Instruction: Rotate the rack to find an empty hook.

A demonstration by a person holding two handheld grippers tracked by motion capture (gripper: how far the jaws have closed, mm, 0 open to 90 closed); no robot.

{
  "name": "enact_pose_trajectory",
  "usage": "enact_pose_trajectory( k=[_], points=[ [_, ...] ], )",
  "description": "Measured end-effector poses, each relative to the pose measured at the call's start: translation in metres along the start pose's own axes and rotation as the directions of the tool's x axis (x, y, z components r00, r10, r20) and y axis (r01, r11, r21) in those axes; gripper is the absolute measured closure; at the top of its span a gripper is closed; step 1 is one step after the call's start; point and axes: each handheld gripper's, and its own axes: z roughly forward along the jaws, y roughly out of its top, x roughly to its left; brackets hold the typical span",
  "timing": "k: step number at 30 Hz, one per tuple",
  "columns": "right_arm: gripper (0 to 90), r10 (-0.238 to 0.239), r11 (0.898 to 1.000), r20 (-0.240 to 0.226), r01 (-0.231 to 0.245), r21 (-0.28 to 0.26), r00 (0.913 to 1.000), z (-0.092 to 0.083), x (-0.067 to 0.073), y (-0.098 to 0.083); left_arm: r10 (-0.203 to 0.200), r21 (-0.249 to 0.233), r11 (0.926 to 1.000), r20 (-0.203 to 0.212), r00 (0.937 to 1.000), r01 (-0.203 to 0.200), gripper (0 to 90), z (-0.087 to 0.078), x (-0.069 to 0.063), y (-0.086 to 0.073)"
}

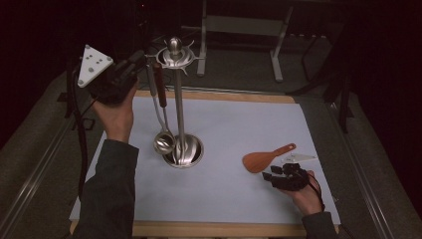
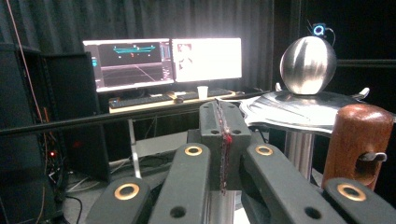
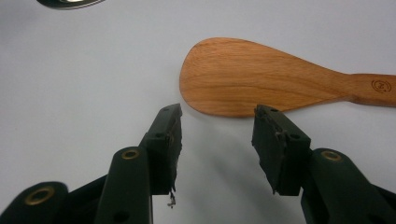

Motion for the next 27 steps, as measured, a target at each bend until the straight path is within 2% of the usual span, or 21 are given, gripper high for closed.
enact_pose_trajectory(
  k=[17, 27],
  points=[
    [52.2, 0.016, 1.000, 0.006, -0.016, -0.005, 0.9999, -0.002, -0.005, -0.004, 0.014, 0.006, 0.9999, 0.016, 0.9998, -0.014, 90.0, -0.005, 0.004, -0.003],
    [52.1, 0.024, 1.000, 0.006, -0.024, -0.002, 0.9997, -0.001, -0.006, -0.005, -0.028, -0.010, 0.9995, 0.008, 0.9996, 0.028, 90.0, -0.020, 0.015, -0.022]
  ],
)
